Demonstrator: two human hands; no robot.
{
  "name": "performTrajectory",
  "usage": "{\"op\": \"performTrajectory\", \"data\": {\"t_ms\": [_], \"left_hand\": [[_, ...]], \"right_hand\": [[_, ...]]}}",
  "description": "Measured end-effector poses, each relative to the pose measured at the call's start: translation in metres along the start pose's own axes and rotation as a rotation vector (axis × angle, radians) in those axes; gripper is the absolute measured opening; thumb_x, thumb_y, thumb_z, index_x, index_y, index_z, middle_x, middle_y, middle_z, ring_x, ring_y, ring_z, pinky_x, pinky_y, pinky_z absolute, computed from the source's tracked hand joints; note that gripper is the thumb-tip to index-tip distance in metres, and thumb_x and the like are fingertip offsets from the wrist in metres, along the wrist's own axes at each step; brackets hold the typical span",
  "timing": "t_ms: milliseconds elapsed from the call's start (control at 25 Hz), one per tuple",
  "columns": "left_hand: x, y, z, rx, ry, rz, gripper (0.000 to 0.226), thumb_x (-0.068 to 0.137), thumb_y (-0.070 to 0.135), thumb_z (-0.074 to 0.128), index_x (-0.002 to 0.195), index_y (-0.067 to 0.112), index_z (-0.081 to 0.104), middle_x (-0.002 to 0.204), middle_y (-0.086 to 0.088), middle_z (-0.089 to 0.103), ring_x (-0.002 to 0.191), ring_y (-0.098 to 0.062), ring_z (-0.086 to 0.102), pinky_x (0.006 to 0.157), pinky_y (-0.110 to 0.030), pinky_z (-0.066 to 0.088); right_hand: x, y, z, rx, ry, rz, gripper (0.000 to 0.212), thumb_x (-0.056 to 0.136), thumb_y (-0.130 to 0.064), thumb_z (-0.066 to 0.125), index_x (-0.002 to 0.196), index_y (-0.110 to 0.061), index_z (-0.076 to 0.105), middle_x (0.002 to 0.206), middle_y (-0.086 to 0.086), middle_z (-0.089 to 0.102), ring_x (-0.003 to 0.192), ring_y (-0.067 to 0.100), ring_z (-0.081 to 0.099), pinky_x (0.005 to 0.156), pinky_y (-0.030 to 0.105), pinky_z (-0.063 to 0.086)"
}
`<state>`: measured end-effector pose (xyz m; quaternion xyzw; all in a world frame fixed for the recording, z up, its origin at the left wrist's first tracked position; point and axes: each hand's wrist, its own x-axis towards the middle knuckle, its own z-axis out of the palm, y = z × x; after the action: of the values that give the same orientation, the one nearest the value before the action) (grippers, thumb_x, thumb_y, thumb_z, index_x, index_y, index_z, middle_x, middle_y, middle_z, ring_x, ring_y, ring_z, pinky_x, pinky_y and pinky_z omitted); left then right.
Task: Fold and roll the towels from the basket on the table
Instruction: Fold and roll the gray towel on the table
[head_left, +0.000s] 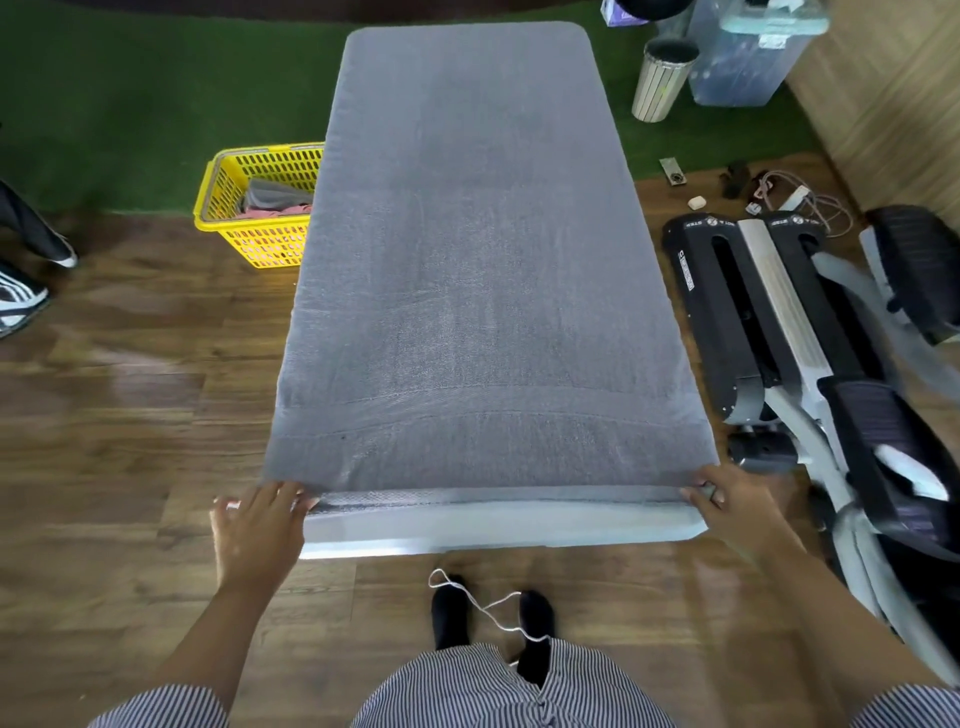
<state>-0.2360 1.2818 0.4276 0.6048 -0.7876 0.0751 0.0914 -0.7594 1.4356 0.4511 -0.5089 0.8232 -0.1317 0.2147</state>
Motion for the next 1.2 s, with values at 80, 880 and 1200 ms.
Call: {"op": "performTrajectory", "data": {"t_ms": [80,880,1200], "left_hand": [[-0.005,0.008,0.0,0.015,0.028,-0.02,0.023,0.084,0.03,0.048,0.087,0.014,0.064,0.088,-0.006,0.065,0.075,-0.03,0.063,0.077,-0.049,0.039],[-0.028,0.001,0.012,-0.486,-0.051,-0.185,0.025,0.085,-0.009,0.06,0.098,0.009,0.072,0.107,-0.009,0.063,0.098,-0.033,0.057,0.08,-0.049,0.05],[-0.015,-0.005,-0.014,-0.244,-0.103,0.022,0.021,0.074,-0.01,0.068,0.086,0.007,0.065,0.082,-0.006,0.064,0.073,-0.034,0.061,0.061,-0.044,0.046]], "right_hand": [[-0.007,0.004,0.007,0.005,0.068,-0.031,0.011,0.08,-0.013,0.07,0.087,-0.008,0.062,0.089,0.001,0.052,0.071,0.021,0.053,0.062,0.032,0.042],[-0.033,-0.002,0.007,0.055,0.102,-0.036,0.028,0.083,0.013,0.054,0.102,-0.005,0.065,0.096,-0.005,0.056,0.081,0.019,0.056,0.077,0.005,0.036],[-0.029,-0.013,-0.001,0.096,-0.043,0.13,0.012,0.094,-0.011,0.047,0.096,-0.012,0.059,0.091,0.001,0.055,0.086,0.02,0.053,0.075,0.031,0.037]]}}
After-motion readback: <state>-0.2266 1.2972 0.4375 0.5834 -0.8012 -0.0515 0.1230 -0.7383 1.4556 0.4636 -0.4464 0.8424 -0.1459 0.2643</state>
